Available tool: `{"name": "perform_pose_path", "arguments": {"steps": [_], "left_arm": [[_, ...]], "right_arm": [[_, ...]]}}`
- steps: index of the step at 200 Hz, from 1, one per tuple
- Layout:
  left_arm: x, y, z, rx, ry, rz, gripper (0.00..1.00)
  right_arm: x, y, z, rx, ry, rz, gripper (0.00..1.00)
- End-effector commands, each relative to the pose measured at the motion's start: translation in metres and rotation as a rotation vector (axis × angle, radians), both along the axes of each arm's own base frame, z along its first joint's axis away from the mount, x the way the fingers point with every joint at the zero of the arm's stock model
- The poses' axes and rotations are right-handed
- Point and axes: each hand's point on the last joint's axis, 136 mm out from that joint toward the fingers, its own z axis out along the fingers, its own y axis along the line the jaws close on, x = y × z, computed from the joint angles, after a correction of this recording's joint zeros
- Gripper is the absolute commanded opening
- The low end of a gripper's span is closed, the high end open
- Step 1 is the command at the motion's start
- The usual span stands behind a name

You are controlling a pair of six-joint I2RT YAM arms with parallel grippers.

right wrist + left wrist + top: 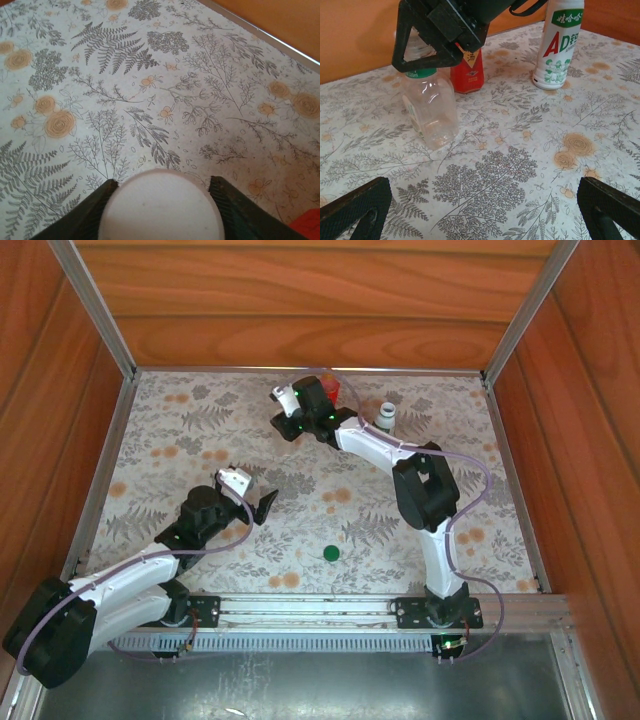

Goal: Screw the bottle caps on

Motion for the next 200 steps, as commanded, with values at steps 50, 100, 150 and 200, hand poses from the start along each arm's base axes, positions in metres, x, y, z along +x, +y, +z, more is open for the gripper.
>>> {"name": "perform_pose_path", "arguments": {"steps": [50,100,150,200], "left_arm": [[0.007,0.001,0.013,-0.027,-0.018,0.031,1.0],[0.015,-0.02,0.015,-0.026,0.012,-0.012,1.0],[0.027,-0.05,0.027,-0.053,0.002,-0.055,1.0],[0.039,-0.088,0.023,-0.067,0.02,-0.103,1.0]], "right_arm": [[-0.013,-0.019,0.059,0.061,-0.077,-0.024,0.74],[-0.031,-0.085,0.102,0.114,-0.142,-0.177,0.83],[-0.042,-0.191,0.129,0.11,-0.179,-0.431,0.85],[-0.035,-0.26,0.108,0.077,-0.067,-0.585,0.84]]}}
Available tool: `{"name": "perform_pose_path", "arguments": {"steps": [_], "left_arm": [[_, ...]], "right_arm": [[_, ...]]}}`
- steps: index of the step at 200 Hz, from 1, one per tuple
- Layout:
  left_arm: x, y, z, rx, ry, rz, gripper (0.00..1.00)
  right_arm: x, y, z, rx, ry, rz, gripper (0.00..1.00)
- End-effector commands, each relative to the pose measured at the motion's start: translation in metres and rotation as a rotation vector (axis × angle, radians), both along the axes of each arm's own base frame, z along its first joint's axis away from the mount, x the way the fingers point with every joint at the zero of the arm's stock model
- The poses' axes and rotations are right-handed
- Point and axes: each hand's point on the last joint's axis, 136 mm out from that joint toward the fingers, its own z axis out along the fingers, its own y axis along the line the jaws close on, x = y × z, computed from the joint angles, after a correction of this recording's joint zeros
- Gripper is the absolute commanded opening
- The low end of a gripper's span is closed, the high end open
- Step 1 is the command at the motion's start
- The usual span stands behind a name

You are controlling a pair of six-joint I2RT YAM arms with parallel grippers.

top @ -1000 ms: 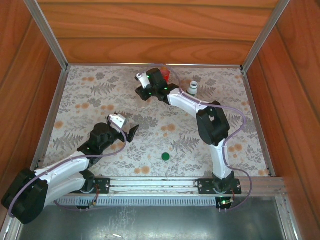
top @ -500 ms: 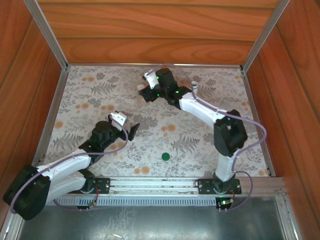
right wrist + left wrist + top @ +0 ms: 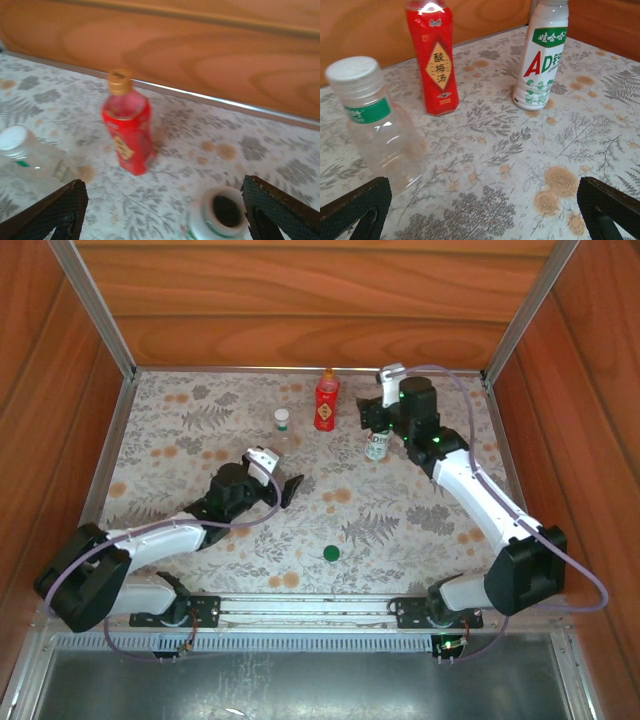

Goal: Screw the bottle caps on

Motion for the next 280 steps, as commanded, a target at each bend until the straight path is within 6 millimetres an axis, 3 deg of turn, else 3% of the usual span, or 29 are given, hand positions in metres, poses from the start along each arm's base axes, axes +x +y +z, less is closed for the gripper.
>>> {"name": "perform_pose_path", "arguments": {"steps": [1,42,103,155,226,280], "left_arm": [[0.005,-0.022,0.012,-0.05,-0.018,-0.03,1.0],[0.004,-0.043,0.007,-0.039,-0.015,-0.072,1.0],[0.009,-0.039,0.001,-0.025,-0.01,-0.032,1.0],[0.007,-0.043,0.001,-0.026,-0.006,-0.053,1.0],[0.003,-0.048,0.004,-0.029,-0.015,-0.087,1.0],[0.009,-0.047,0.0,-0.012,-0.033,-0.067,1.0]], "right_arm": [[0.0,-0.024,-0.026,-0.004,0.108,-0.07,0.84],[0.016,-0.042,-0.05,-0.007,0.201,-0.12,0.85],[0.031,-0.042,-0.076,-0.019,0.276,-0.1,0.83],[0.039,-0.038,-0.079,-0.029,0.266,-0.078,0.73],[0.047,-0.032,-0.078,-0.042,0.238,-0.038,0.51],[0.033,-0.02,-0.071,-0.03,0.222,0.049,0.4]]}}
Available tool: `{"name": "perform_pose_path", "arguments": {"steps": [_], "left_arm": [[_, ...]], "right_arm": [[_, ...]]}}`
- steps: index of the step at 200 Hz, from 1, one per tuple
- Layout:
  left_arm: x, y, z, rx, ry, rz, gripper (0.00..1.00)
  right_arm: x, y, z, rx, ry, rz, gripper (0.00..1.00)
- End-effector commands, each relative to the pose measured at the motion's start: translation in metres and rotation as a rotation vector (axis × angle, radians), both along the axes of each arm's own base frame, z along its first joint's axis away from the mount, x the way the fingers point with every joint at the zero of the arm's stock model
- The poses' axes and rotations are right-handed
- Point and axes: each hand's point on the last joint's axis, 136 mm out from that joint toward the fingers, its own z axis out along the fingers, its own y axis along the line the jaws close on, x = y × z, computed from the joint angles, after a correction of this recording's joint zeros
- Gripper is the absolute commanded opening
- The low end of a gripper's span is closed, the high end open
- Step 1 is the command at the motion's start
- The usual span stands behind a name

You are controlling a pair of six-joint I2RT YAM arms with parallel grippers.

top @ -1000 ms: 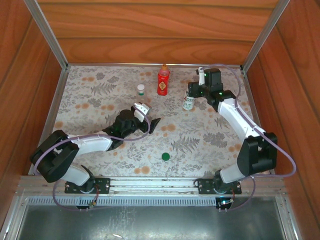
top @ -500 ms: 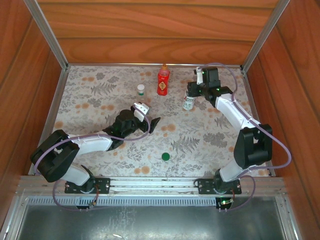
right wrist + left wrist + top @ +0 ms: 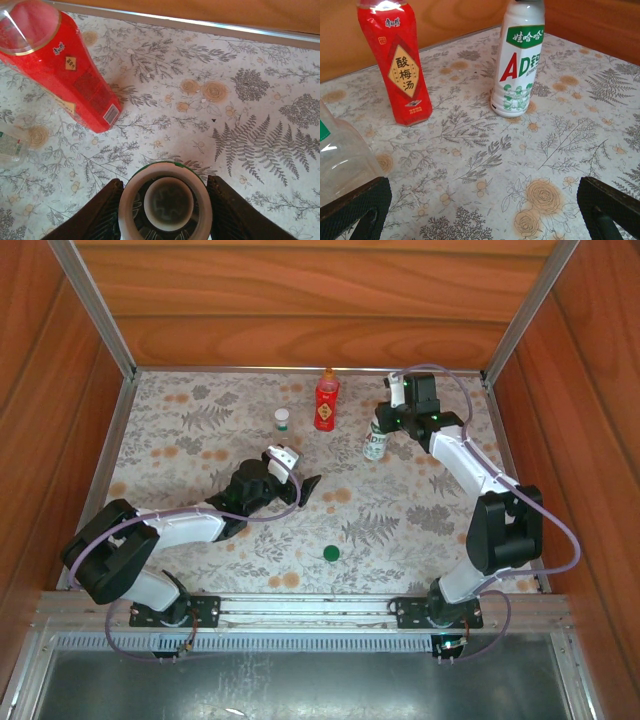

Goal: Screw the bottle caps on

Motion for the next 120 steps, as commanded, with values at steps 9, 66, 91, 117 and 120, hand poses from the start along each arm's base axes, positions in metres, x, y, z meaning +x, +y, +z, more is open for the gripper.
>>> {"name": "perform_pose_path", "arguments": {"steps": [9,66,91,117,120], "left_arm": [[0.007,-0.009,0.008,-0.012,-0.041,0.002,1.0],[0.024,-0.022,0.005,0.033,-0.101,-0.003,1.0],[0.025,-0.039,0.011,-0.028,-0.123,-0.06,0.99],[0.022,-0.058,0.015,-0.111,-0.133,-0.146,0.97],[0.021,-0.06,0.014,-0.117,-0.132,-0.155,0.97]], "right_arm": [[-0.008,0.011,0.017,0.026,-0.045,0.076,0.39],[-0.055,0.05,0.018,0.035,-0.041,0.165,0.39],[-0.081,0.073,0.015,0.041,-0.027,0.215,0.39],[-0.105,0.094,0.009,0.039,-0.021,0.266,0.39],[-0.107,0.096,0.008,0.042,-0.018,0.274,0.39]]}}
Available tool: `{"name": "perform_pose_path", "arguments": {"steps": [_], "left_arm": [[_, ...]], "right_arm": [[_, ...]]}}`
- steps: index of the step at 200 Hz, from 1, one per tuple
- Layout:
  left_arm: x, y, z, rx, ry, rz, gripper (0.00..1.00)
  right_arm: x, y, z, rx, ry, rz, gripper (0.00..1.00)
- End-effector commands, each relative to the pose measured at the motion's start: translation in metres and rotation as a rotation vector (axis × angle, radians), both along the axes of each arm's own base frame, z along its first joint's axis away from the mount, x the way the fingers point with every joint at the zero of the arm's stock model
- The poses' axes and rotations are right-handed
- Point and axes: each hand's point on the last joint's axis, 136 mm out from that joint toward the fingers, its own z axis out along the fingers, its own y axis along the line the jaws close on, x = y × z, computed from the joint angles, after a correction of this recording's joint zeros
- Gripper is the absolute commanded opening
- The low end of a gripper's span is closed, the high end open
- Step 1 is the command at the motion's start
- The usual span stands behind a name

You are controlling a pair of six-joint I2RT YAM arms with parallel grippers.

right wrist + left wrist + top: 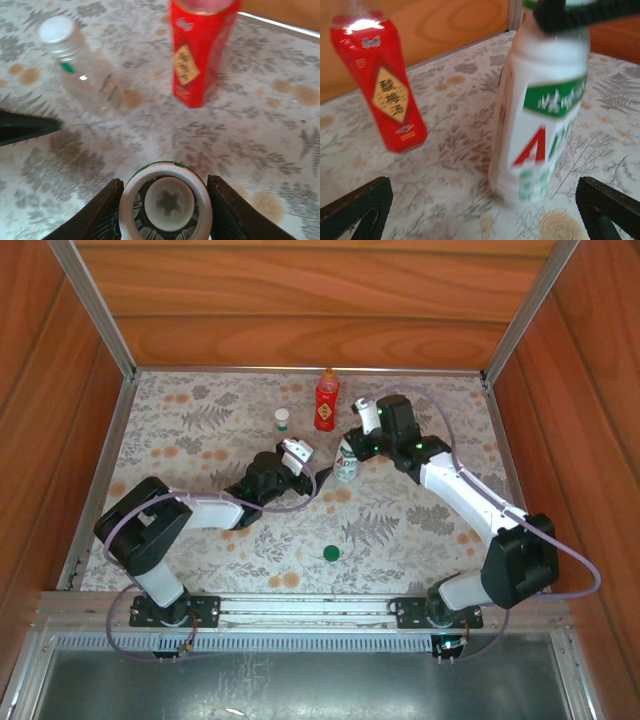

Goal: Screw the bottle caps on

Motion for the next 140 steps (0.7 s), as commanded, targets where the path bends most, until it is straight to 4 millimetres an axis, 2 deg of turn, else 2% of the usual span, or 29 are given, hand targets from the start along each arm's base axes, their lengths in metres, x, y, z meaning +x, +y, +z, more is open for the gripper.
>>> {"name": "perform_pose_path", "arguments": {"steps": [1,21,43,64,140], "left_arm": [[-0.007,-0.025,0.022,-0.113,-0.059,-0.112,0.97],[-0.006,-0.032,0.019,-0.139,-0.061,-0.137,0.96],[-0.004,-0.035,0.015,-0.144,-0.067,-0.145,0.95],[-0.005,-0.04,0.013,-0.153,-0.064,-0.188,0.9],[-0.01,-0.049,0.001,-0.159,-0.045,-0.286,0.77]], "right_arm": [[-0.017,0.012,-0.001,0.018,0.001,0.019,0.39],[-0.031,0.025,-0.007,0.024,0.018,0.068,0.39],[-0.041,0.029,-0.01,0.01,0.024,0.099,0.39],[-0.048,0.034,-0.009,0.028,0.03,0.136,0.4],[-0.055,0.039,-0.016,-0.013,0.057,0.214,0.4]]}}
